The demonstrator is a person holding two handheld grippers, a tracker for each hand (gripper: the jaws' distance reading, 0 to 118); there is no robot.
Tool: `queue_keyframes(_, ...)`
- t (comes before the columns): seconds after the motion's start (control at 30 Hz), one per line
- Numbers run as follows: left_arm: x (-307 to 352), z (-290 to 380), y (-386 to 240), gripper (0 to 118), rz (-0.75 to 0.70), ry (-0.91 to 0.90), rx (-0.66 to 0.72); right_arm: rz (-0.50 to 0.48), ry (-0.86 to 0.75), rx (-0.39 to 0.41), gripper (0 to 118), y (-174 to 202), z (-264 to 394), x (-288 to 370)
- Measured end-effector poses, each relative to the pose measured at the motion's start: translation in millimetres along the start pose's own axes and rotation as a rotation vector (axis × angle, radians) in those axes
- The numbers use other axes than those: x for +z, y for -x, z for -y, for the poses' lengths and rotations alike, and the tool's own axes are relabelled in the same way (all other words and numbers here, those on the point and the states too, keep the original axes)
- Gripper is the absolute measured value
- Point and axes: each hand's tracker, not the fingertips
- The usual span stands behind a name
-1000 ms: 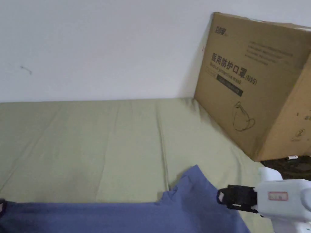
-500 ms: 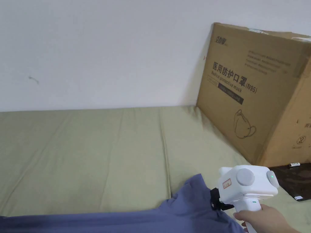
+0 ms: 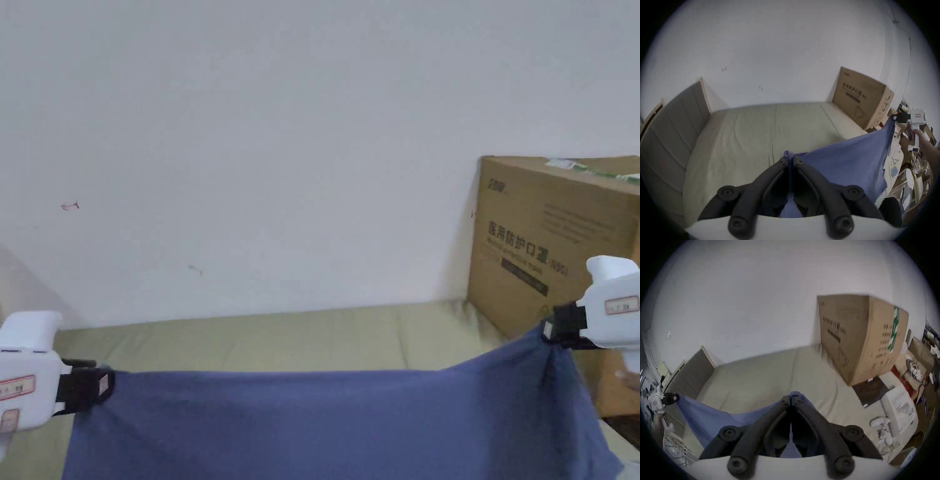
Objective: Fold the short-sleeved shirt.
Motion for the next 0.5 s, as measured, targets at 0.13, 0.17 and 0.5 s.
queue_keyframes(0.13,51.4,-35.4,-16.3,3,-0.02,-0.08,-0.011,-0.004,-0.085,0.031,0,12.1,-47.2,39.2)
queue_keyframes(0.17,61.4,-44.6,-18.5,3,-0.017,-0.101,-0.006,-0.005,-0.111,0.035,0,16.2,-57.3,48.5)
queue_keyframes(0.5,94.6,-117.4,-24.0,3,-0.072,-0.222,0.046,-0.003,-0.263,0.056,0,60.6,-138.8,80.5)
